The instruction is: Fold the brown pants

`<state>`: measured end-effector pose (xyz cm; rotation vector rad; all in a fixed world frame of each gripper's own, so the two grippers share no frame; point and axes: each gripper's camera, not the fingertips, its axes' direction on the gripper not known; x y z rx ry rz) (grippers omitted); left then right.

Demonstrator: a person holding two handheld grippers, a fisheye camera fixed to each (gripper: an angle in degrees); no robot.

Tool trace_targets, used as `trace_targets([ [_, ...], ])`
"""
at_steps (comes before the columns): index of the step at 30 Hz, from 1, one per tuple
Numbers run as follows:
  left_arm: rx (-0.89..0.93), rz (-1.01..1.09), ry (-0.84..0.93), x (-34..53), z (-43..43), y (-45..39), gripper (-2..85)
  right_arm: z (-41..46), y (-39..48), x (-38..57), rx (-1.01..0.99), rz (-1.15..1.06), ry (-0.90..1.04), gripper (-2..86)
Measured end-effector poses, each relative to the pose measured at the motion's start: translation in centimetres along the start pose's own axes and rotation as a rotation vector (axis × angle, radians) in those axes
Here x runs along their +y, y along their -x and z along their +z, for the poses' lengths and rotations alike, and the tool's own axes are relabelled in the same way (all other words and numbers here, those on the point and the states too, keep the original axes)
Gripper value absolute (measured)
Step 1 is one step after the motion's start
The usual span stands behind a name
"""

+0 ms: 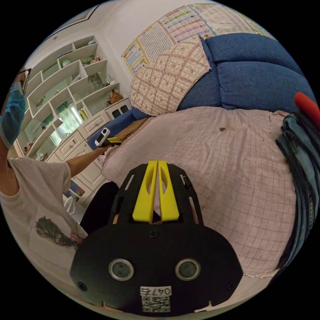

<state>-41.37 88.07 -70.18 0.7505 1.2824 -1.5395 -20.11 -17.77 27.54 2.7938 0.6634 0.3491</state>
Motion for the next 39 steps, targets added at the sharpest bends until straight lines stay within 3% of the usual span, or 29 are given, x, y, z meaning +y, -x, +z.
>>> trace_targets([
  [8, 0.183, -0.181, 0.026, -6.4, -9.4, 13.3, 5.4, 9.9, 3.4, -7.0, 0.020, -0.046, 0.010, -1.2],
  [11, 0.234, -0.344, -0.031, -7.3, -14.6, 20.4, 4.3, 13.4, 4.4, -9.7, 0.000, -0.042, 0.004, -1.2],
  [16, 0.483, -0.703, -0.132, -6.4, -23.0, 34.5, 2.8, 18.5, 7.9, -14.5, -0.017, -0.064, -0.022, -0.7],
  [21, 0.626, -0.779, -0.318, -2.1, -35.6, 42.8, 2.7, 22.3, 11.0, -19.0, -0.018, -0.094, -0.028, -0.4],
  [26, 0.726, -0.741, -0.407, 9.1, -48.1, 44.9, 3.9, 29.3, 14.7, -26.8, -0.193, -0.084, -0.004, 5.0],
  [30, 0.760, -0.684, -0.351, 16.6, -53.1, 43.1, 4.2, 41.9, 20.9, -37.7, -0.348, -0.152, 0.082, 11.8],
  [33, 0.700, -0.616, -0.282, 18.8, -54.9, 41.2, 4.7, 52.8, 24.2, -45.8, -0.346, -0.162, 0.177, 12.8],
  [39, 0.856, -0.785, -0.358, 27.1, -56.5, 44.1, 6.5, 69.1, 29.1, -57.3, -0.272, -0.178, 0.358, 13.0],
])
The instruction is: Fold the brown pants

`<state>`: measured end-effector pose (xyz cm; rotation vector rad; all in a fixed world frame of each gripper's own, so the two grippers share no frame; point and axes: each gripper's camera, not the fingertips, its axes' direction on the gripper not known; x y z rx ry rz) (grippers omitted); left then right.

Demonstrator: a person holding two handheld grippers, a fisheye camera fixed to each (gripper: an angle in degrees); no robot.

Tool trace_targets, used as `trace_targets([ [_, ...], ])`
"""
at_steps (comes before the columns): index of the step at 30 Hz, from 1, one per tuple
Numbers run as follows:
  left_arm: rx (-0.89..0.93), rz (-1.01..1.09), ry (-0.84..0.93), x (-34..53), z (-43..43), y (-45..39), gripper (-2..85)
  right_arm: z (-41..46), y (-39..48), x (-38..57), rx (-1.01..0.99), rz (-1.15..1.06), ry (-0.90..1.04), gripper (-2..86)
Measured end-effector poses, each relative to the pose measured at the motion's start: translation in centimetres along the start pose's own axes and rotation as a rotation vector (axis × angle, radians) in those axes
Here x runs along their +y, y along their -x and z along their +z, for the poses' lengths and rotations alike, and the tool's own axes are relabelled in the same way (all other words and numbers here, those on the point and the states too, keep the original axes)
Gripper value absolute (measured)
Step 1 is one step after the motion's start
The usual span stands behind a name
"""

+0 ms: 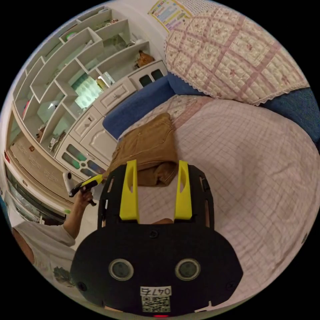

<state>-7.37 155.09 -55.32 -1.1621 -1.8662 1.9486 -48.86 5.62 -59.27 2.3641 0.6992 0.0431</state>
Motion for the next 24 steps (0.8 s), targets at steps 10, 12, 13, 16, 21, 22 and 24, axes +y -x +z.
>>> trace_targets([
  [10, 0.189, -0.593, -0.290, 3.9, -9.1, 9.6, 11.4, 6.9, 4.1, -13.5, 0.018, -0.019, 0.129, 11.2],
  [12, 0.179, -0.624, -0.264, 2.8, -8.3, 10.4, 13.1, 6.6, 6.0, -15.2, 0.069, -0.033, 0.149, 10.7],
  [13, 0.194, -0.655, -0.242, 2.3, -7.5, 11.1, 14.2, 6.3, 7.1, -16.4, 0.088, -0.033, 0.171, 10.5],
  [16, 0.297, -0.718, -0.214, 2.1, -5.7, 11.8, 14.2, 5.1, 9.1, -19.1, 0.083, -0.017, 0.228, 9.6],
  [21, 0.168, -0.677, -0.237, 3.2, -6.8, 9.9, 5.3, -0.2, 16.7, -23.0, 0.121, -0.173, 0.272, 2.2],
  [22, 0.152, -0.671, -0.231, 3.5, -7.2, 9.6, 4.9, -1.8, 20.8, -23.4, 0.212, -0.273, 0.257, 1.6],
  [24, 0.120, -0.649, -0.219, 4.0, -7.4, 9.1, 4.5, -3.7, 27.6, -23.1, 0.382, -0.439, 0.238, 1.3],
])
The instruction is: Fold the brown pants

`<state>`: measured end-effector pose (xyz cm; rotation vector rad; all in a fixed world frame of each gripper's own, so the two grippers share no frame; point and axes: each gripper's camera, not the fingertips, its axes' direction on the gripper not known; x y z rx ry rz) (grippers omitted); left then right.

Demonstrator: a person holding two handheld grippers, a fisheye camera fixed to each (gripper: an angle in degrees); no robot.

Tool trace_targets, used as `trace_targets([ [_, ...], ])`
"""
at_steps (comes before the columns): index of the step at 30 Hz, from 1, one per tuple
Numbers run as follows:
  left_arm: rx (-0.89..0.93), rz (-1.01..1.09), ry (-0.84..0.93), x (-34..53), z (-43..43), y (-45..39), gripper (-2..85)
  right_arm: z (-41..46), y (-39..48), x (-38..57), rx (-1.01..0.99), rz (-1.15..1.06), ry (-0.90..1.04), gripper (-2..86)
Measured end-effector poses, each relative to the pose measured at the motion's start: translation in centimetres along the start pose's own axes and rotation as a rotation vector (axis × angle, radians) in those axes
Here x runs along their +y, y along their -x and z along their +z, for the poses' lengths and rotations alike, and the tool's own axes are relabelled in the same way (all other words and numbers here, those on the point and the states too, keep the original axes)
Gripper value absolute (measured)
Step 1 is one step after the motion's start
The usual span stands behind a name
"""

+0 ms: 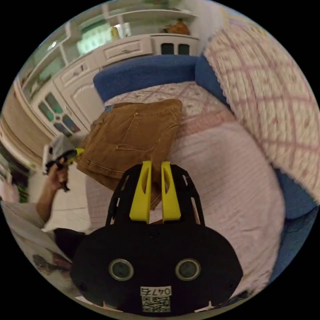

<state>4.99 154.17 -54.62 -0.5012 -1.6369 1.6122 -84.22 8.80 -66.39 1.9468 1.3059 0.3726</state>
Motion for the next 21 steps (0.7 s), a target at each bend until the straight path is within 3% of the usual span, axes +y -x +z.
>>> trace_targets([
  [4, -0.058, 0.116, -0.049, 2.6, -0.9, -0.8, 4.0, -10.1, 12.2, -0.5, 0.392, -0.296, -0.129, 1.0],
  [8, -0.045, 0.249, -0.128, 5.3, -1.6, -2.0, 3.9, -18.9, 16.1, 1.5, 0.563, -0.360, -0.292, 0.8],
  [11, 0.023, 0.362, -0.153, 7.0, -0.9, -3.0, 3.8, -26.6, 14.8, 4.7, 0.600, -0.265, -0.403, 0.6],
  [16, 0.150, 0.547, -0.040, 10.7, 4.5, -5.0, 3.8, -37.8, 9.9, 19.6, 0.664, -0.002, -0.483, 0.7],
  [19, 0.201, 0.653, 0.074, 14.0, 10.4, -4.9, 4.0, -40.0, 6.2, 30.4, 0.646, 0.160, -0.476, 1.0],
  [21, 0.221, 0.617, 0.206, 15.6, 15.8, -2.3, 4.3, -38.9, 3.8, 36.5, 0.619, 0.261, -0.416, 1.7],
])
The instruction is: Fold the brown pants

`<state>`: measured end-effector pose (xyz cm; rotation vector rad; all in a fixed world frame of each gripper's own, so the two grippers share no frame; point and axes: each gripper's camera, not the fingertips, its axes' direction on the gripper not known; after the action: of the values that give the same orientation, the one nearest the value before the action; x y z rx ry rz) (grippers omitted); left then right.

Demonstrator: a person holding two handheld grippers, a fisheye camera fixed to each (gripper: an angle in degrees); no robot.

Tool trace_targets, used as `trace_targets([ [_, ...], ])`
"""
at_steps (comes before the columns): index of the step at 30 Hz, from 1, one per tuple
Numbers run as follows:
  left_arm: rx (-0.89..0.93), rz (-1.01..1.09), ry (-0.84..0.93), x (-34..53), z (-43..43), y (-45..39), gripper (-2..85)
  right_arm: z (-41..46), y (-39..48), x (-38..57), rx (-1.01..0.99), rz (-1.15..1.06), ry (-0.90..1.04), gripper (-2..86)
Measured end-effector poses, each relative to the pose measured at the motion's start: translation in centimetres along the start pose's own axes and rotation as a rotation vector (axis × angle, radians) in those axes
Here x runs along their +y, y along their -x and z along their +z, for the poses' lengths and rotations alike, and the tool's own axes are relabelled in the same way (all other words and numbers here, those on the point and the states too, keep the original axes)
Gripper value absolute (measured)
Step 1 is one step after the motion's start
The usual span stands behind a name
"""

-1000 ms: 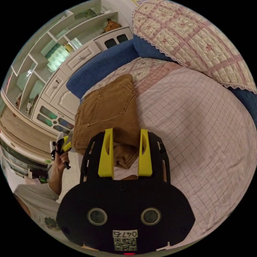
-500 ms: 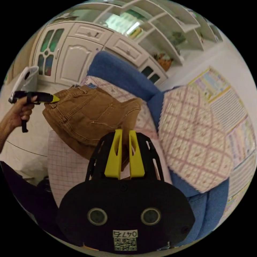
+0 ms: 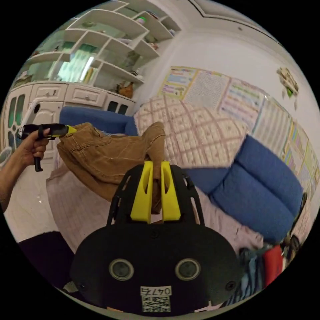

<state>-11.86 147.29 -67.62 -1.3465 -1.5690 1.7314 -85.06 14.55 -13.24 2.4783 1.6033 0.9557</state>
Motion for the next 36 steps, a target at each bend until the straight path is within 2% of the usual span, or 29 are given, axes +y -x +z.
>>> trace_targets([
  [1, -0.023, -0.111, 0.083, 2.4, 3.3, 2.5, 4.6, 1.3, -1.9, 3.8, -0.024, 0.033, 0.131, 3.5],
  [3, -0.121, -0.141, 0.128, 6.6, 5.6, 4.2, 4.7, 1.9, -5.2, 9.2, -0.015, 0.128, 0.296, 7.3],
  [5, -0.259, -0.026, 0.078, 10.5, 4.4, 2.7, 4.8, -2.1, -8.8, 14.1, 0.006, 0.184, 0.238, 9.1],
  [7, -0.505, 0.131, 0.055, 15.0, 2.1, -0.6, 5.3, -8.0, -13.9, 19.2, 0.006, 0.304, 0.178, 8.4],
  [10, -0.676, 0.213, 0.026, 21.1, 0.0, -3.8, 4.9, -12.7, -17.8, 24.3, -0.062, 0.404, 0.182, 5.3],
  [14, -0.638, 0.213, 0.019, 29.5, 0.9, -4.0, 0.0, -15.0, -17.4, 28.8, -0.170, 0.414, 0.161, 1.5],
  [21, -0.407, 0.223, 0.269, 40.5, 9.1, -0.6, -1.0, -14.3, -12.2, 32.8, -0.265, 0.303, 0.261, 0.6],
  [28, -0.341, 0.340, 0.365, 48.8, 15.0, 1.2, -1.0, -13.4, -7.0, 34.4, -0.156, 0.206, 0.313, -0.4],
  [30, -0.395, 0.367, 0.384, 50.3, 15.8, 2.0, -1.0, -13.0, -5.4, 34.5, -0.158, 0.157, 0.318, -0.5],
  [36, -0.403, 0.394, 0.439, 53.4, 17.2, 6.1, -1.0, -9.6, -1.5, 35.2, -0.169, 0.086, 0.396, -0.6],
])
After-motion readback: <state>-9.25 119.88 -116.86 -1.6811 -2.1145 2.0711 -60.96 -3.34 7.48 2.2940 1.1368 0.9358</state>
